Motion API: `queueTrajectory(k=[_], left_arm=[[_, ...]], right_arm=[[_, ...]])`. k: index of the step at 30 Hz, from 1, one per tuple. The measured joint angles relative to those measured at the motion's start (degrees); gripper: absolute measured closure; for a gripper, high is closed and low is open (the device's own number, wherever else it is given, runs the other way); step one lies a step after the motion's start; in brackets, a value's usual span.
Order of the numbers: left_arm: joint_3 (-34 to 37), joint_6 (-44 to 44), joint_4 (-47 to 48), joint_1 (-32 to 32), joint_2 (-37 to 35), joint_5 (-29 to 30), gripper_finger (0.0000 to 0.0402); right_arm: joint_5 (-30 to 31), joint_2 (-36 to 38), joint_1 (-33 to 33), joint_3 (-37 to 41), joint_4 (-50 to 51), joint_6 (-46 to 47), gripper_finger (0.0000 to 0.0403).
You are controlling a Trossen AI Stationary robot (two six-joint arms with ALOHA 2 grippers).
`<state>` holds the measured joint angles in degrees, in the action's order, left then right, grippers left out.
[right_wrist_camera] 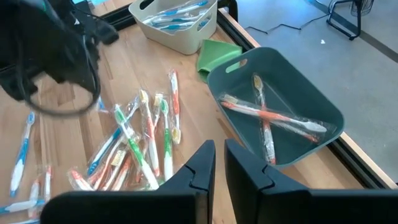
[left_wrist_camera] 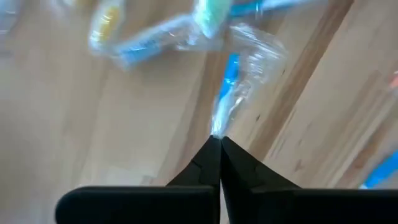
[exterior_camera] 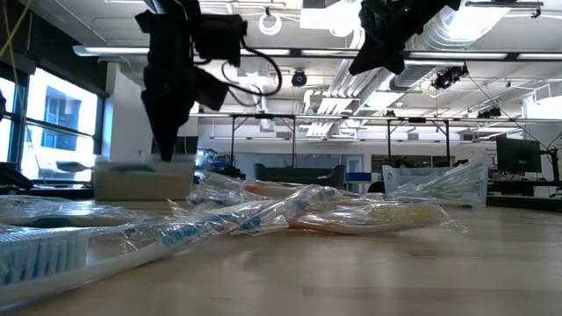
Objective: Pick & Place Toothbrushes
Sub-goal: Put the blue toothbrush into the gray bin
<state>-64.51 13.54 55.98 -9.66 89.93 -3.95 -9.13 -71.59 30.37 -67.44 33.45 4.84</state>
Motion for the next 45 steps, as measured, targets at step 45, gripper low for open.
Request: queueTrajectory(k=[45], left_arm=[[0.0,-15.9,-14.7,-36.2,-24.9,18.5,0.0402]], right_arm=[[0.2,0.0,0.0,0.0,0.2,-0.1,0.0376]])
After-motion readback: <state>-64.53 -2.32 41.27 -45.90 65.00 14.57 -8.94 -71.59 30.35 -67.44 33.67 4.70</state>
